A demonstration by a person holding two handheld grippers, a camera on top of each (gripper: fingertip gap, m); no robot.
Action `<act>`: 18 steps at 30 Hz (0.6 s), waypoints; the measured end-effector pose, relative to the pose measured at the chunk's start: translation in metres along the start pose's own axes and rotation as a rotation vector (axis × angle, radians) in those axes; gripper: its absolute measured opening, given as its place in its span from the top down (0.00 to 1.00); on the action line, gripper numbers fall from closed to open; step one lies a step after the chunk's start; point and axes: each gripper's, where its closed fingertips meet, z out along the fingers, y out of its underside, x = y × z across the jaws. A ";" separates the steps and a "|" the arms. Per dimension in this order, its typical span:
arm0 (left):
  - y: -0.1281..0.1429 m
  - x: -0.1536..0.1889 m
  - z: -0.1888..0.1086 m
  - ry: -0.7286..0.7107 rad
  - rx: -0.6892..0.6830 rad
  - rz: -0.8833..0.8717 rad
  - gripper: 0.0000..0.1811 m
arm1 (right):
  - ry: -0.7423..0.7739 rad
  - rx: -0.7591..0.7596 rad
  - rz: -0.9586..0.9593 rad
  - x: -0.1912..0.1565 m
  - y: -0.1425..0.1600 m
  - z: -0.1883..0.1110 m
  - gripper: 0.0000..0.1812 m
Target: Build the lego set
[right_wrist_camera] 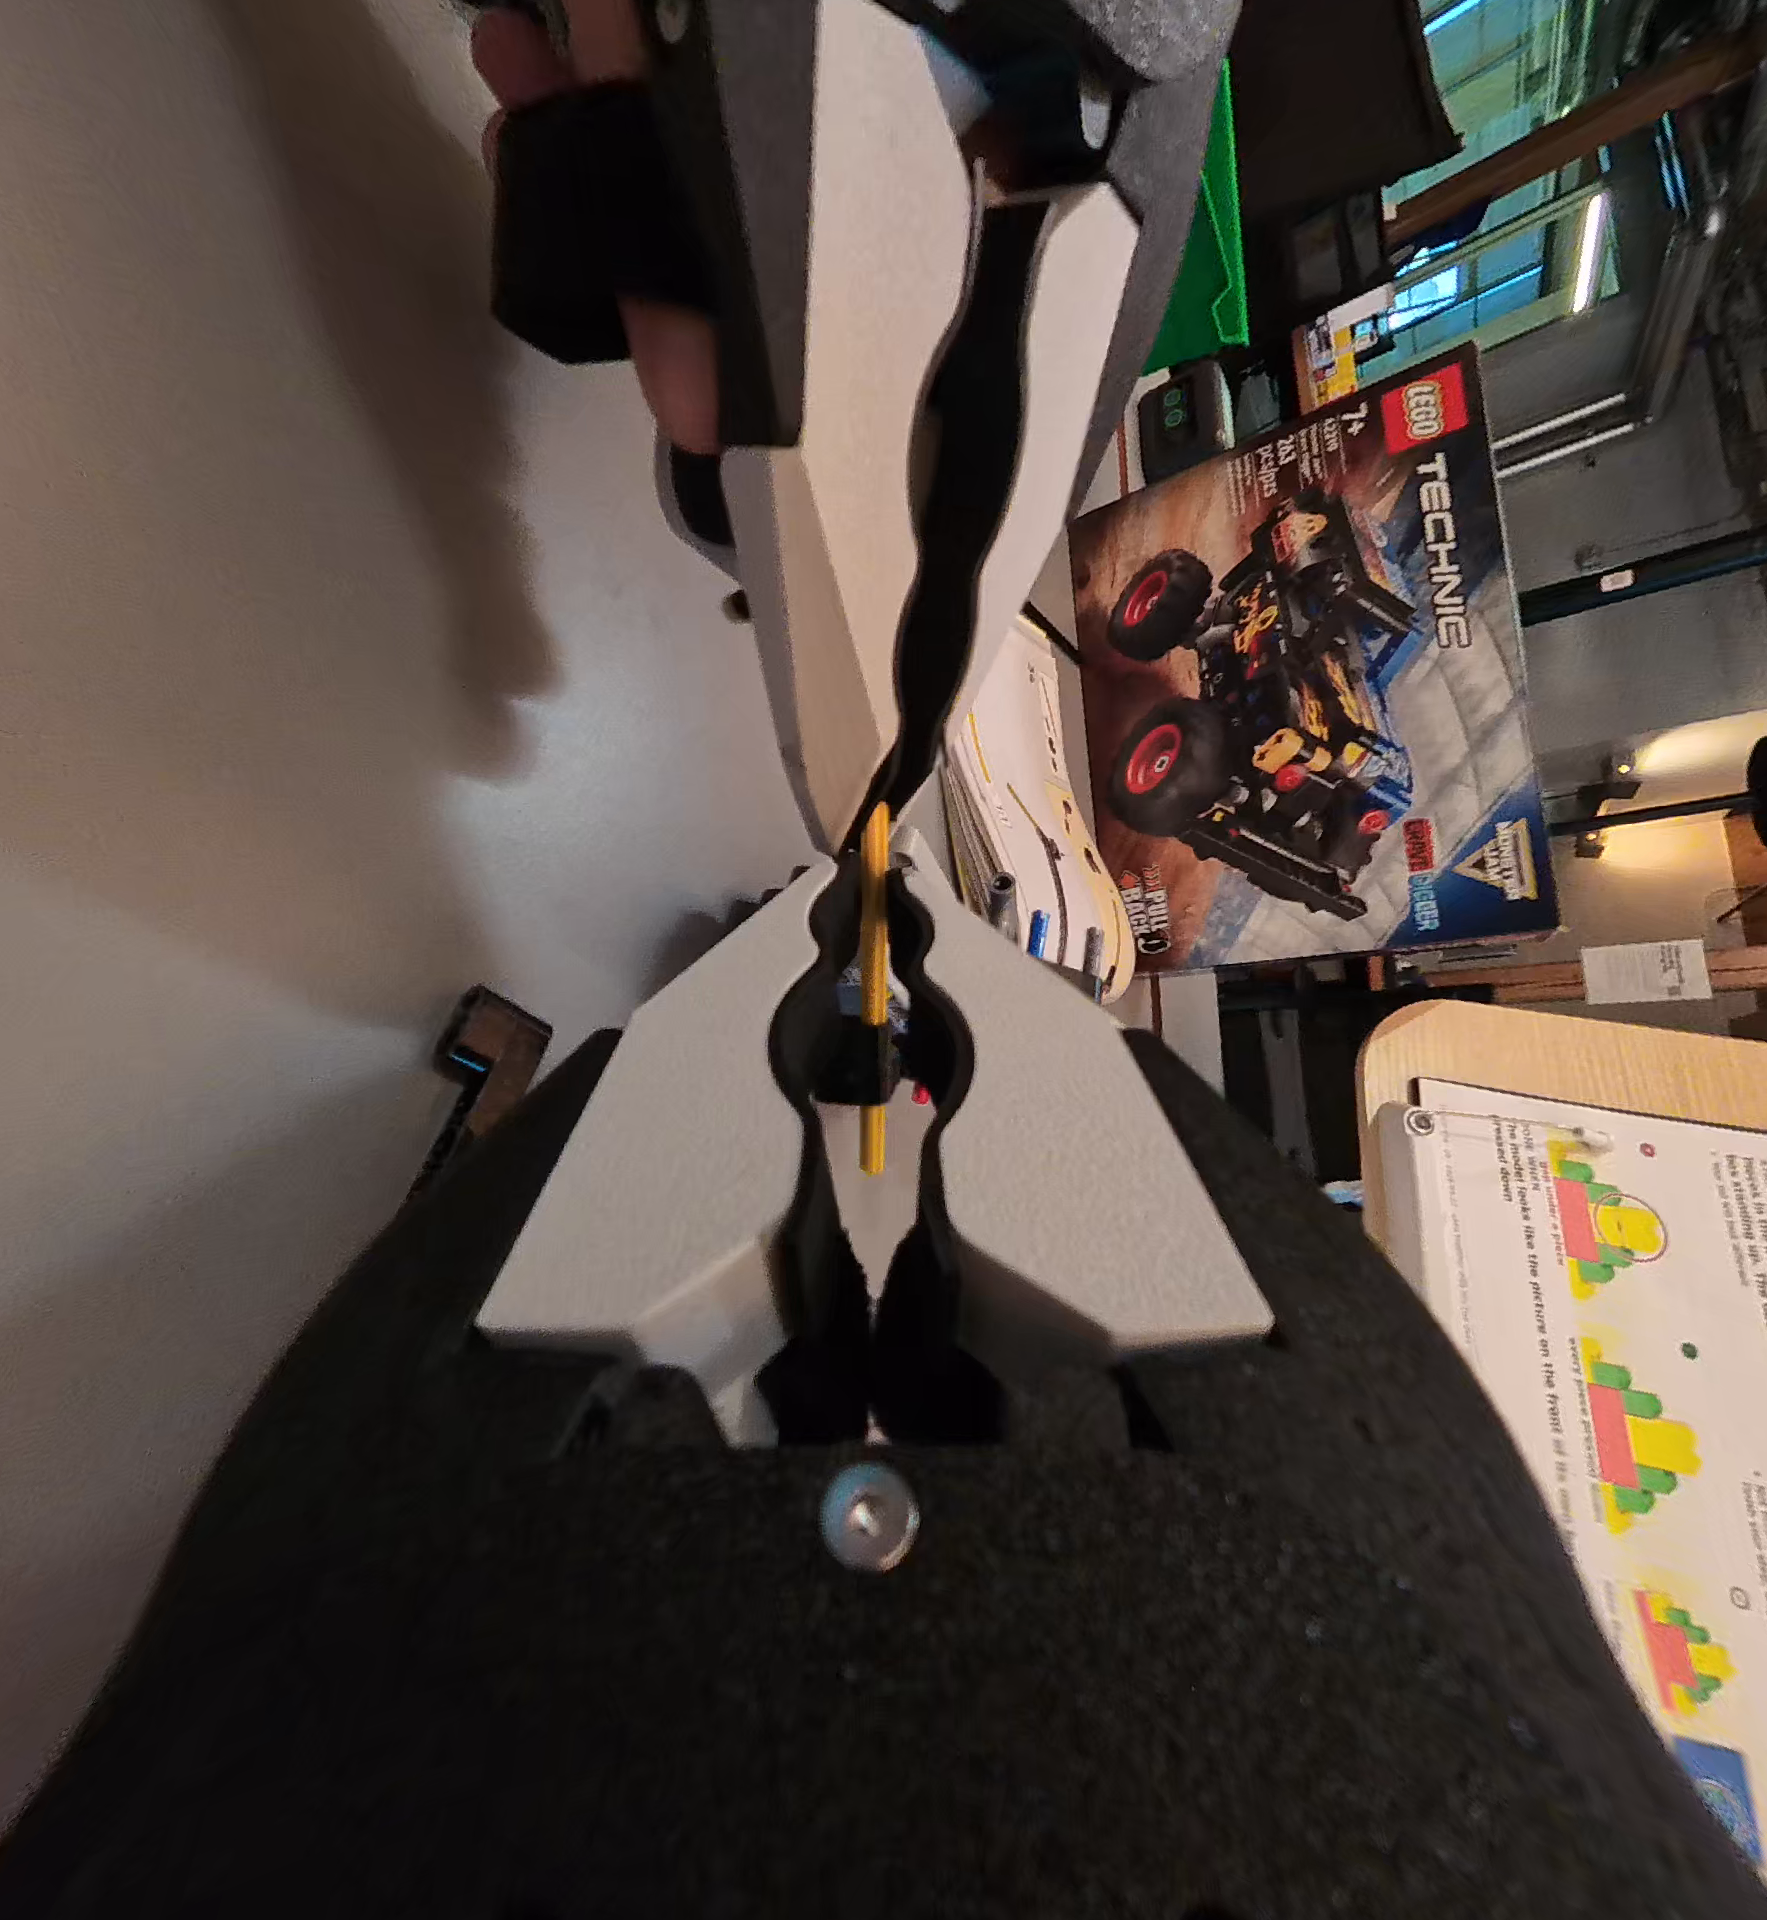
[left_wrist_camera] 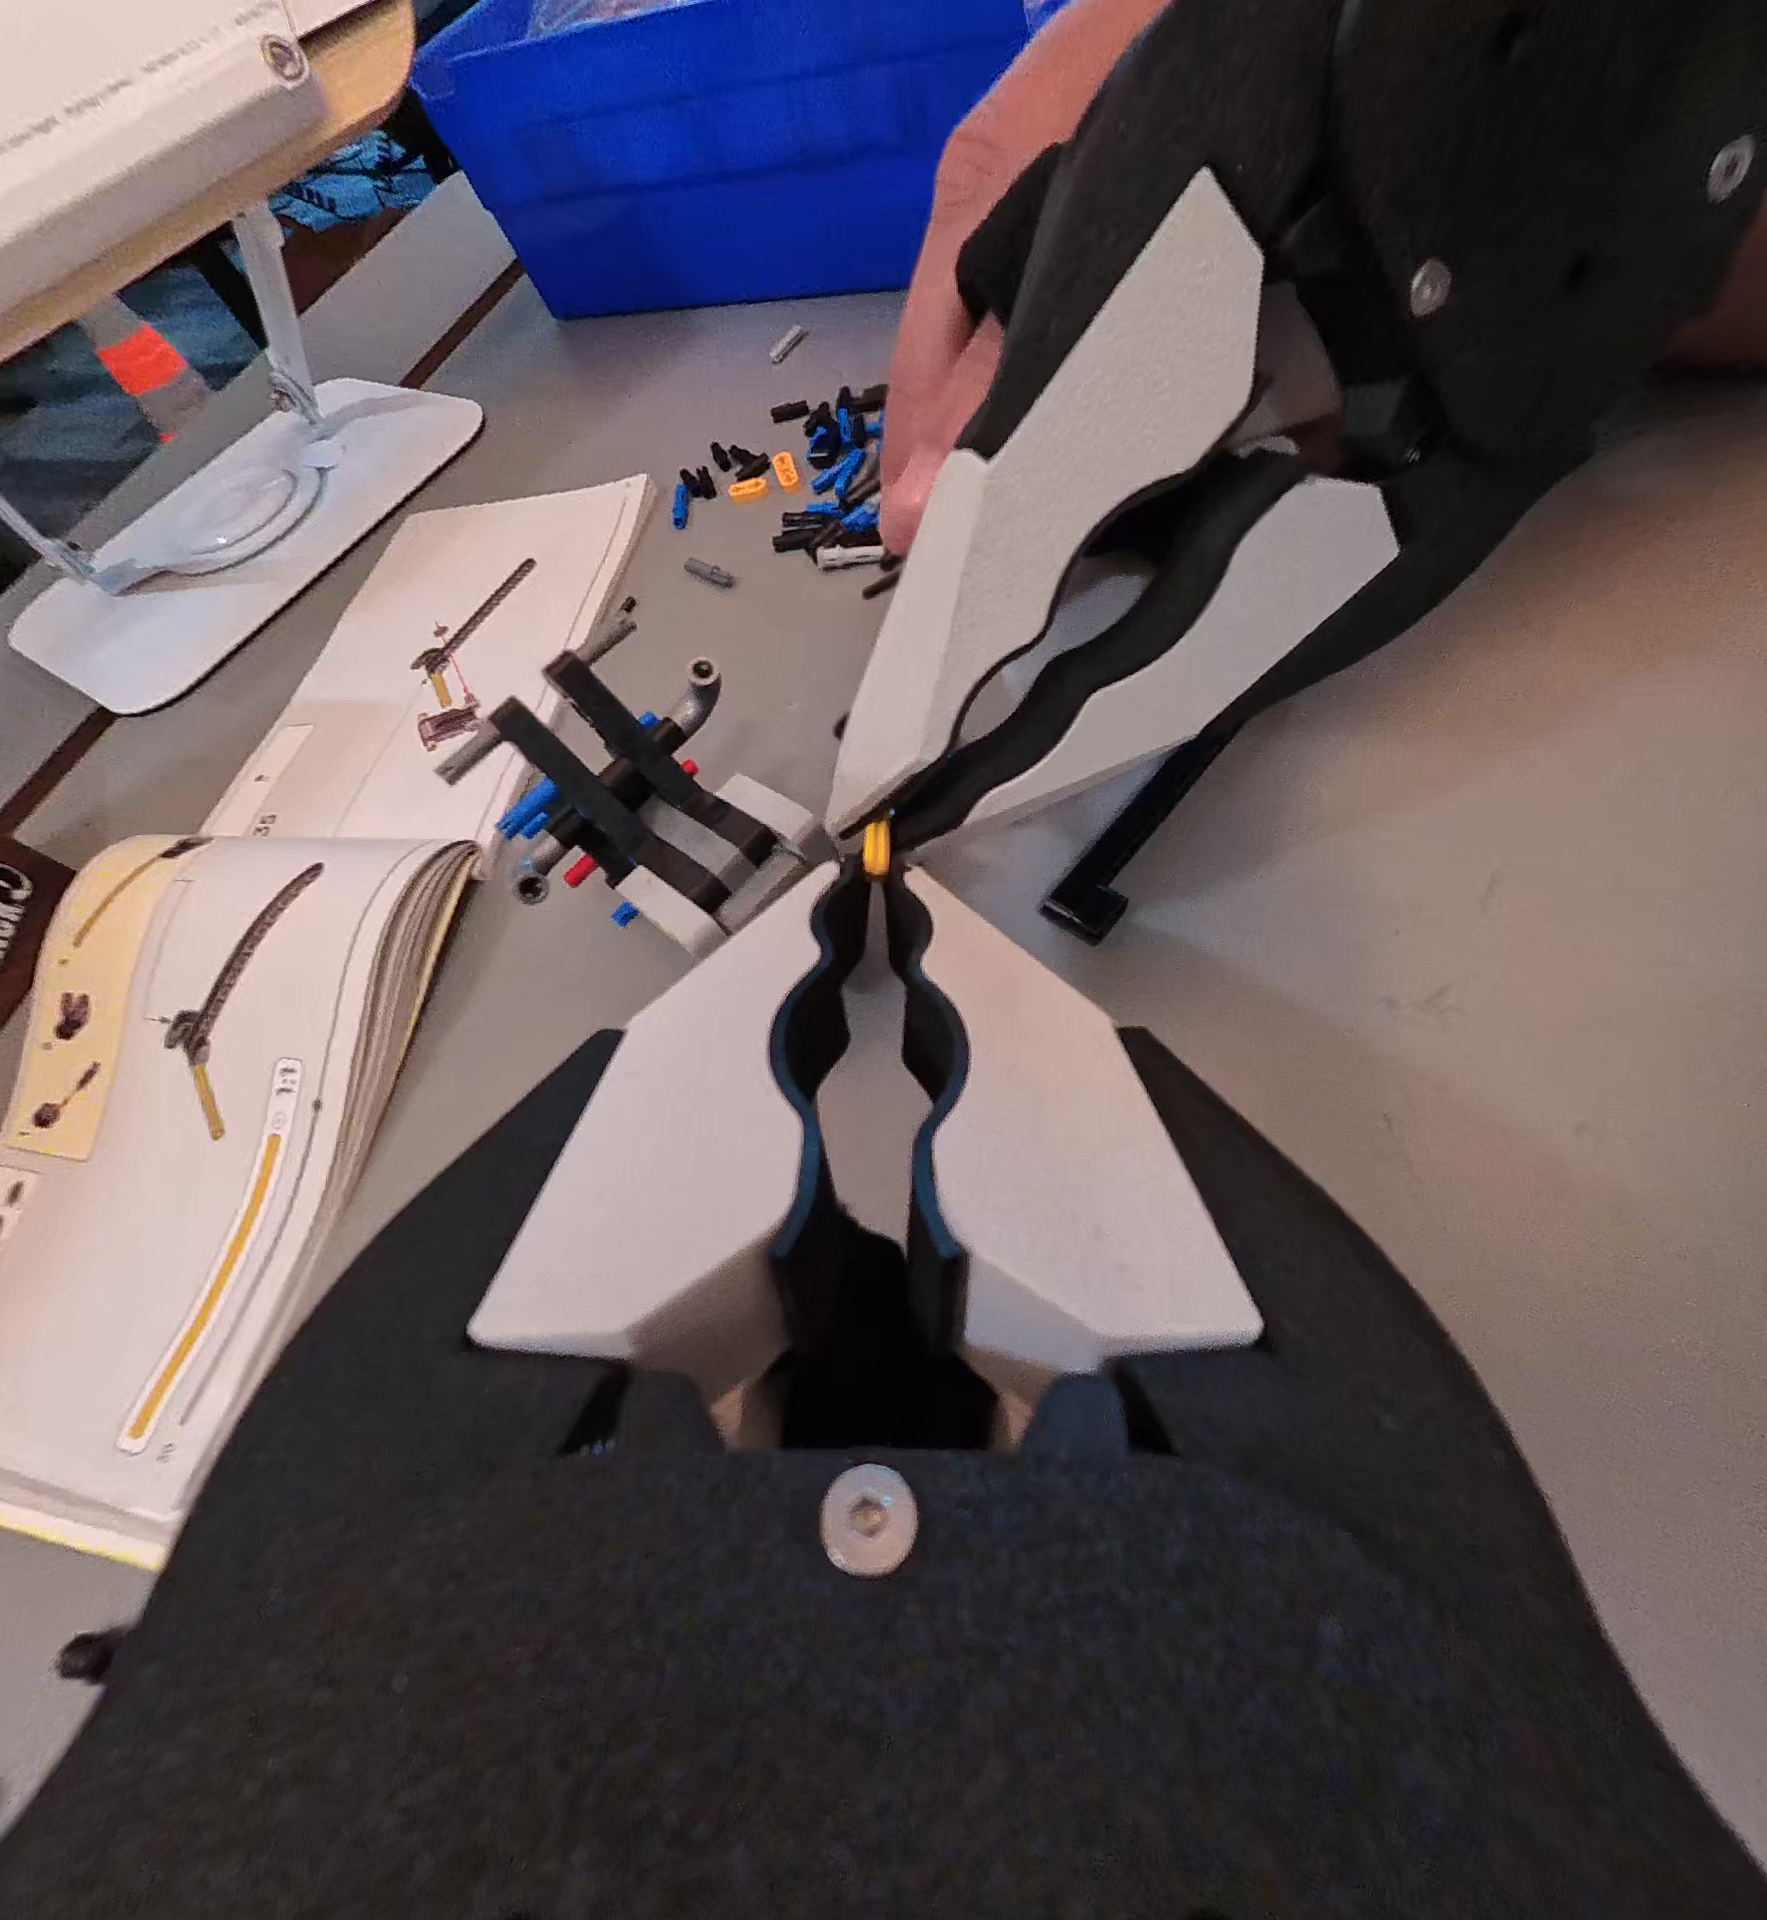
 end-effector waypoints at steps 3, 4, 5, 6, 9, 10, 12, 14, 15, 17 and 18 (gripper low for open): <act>-0.002 0.004 -0.001 0.068 0.028 -0.086 0.96 | 0.009 -0.023 -0.040 -0.001 0.003 0.001 0.98; -0.005 0.004 -0.002 0.091 0.052 -0.117 0.95 | 0.006 -0.030 -0.049 -0.002 0.005 0.001 0.98; -0.007 0.005 -0.003 0.115 0.069 -0.149 0.95 | 0.003 -0.031 -0.051 -0.002 0.006 0.001 0.98; -0.008 0.005 -0.004 0.136 0.080 -0.181 0.95 | 0.007 -0.031 -0.050 -0.002 0.006 0.000 0.98; -0.012 0.003 -0.006 0.163 0.111 -0.235 0.99 | 0.018 -0.011 -0.048 0.001 0.003 -0.003 0.98; -0.013 0.003 -0.006 0.173 0.118 -0.245 0.99 | 0.022 -0.006 -0.049 0.002 0.002 -0.004 0.98; -0.015 0.003 -0.007 0.188 0.132 -0.265 0.99 | 0.033 0.005 -0.053 0.004 0.001 -0.005 0.98; -0.017 0.002 -0.009 0.190 0.151 -0.270 0.99 | 0.049 0.015 -0.056 0.006 -0.001 -0.006 0.98; -0.017 0.003 -0.009 0.195 0.151 -0.267 0.98 | 0.049 0.021 -0.062 0.006 -0.002 -0.007 0.98; -0.013 0.005 -0.006 0.200 0.122 -0.264 0.96 | 0.069 0.024 -0.094 0.007 -0.004 -0.008 0.98; -0.012 0.007 -0.005 0.207 0.118 -0.261 0.97 | 0.074 0.026 -0.112 0.006 -0.006 -0.009 0.98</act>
